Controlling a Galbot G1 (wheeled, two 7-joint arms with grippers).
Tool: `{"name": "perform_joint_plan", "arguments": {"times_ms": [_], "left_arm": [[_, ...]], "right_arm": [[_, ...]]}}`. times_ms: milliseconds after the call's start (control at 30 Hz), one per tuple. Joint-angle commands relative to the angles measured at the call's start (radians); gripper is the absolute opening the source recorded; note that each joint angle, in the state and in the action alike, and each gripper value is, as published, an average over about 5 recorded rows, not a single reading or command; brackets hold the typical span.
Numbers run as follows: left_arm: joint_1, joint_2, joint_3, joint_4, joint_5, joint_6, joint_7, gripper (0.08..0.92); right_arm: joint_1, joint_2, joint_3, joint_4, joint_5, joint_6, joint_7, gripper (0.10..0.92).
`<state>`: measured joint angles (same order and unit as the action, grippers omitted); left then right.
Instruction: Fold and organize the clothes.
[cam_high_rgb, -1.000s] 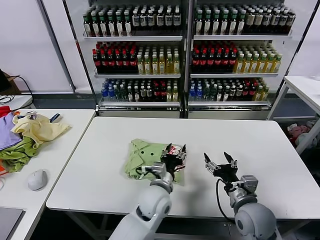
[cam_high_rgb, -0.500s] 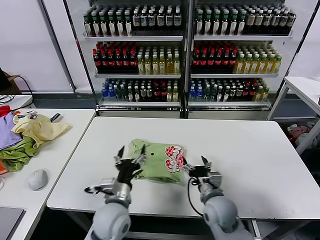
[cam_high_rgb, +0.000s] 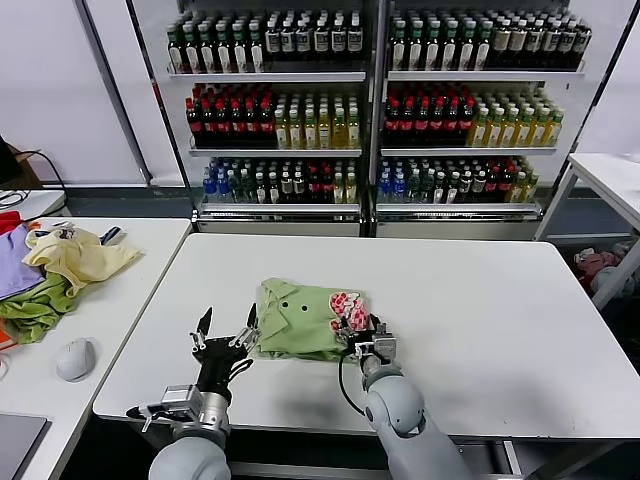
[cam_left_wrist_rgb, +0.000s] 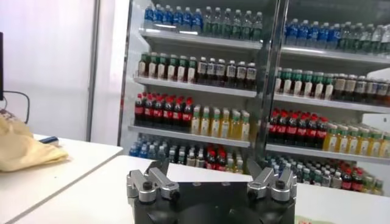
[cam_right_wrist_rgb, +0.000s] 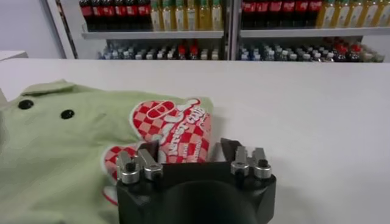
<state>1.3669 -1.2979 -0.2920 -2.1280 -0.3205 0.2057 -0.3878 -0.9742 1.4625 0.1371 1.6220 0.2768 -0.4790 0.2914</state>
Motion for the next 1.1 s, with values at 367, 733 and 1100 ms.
{"name": "perform_joint_plan", "arguments": {"times_ms": [367, 733, 1100], "left_arm": [[0.041, 0.028, -0.023, -0.027, 0.008, -0.016, 0.001, 0.823], [0.016, 0.025, 0.013, 0.001, 0.021, -0.015, 0.017, 0.823], [0.009, 0.035, 0.033, 0.0, 0.022, -0.012, 0.047, 0.823]], "right_arm": [[0.134, -0.19, 0.046, -0.082, -0.026, -0.001, -0.097, 0.336], [0.116, -0.294, 0.139, -0.09, -0.086, 0.223, -0.217, 0.179], [-0.218, -0.276, 0.359, 0.252, -0.082, 0.253, -0.19, 0.481]]}}
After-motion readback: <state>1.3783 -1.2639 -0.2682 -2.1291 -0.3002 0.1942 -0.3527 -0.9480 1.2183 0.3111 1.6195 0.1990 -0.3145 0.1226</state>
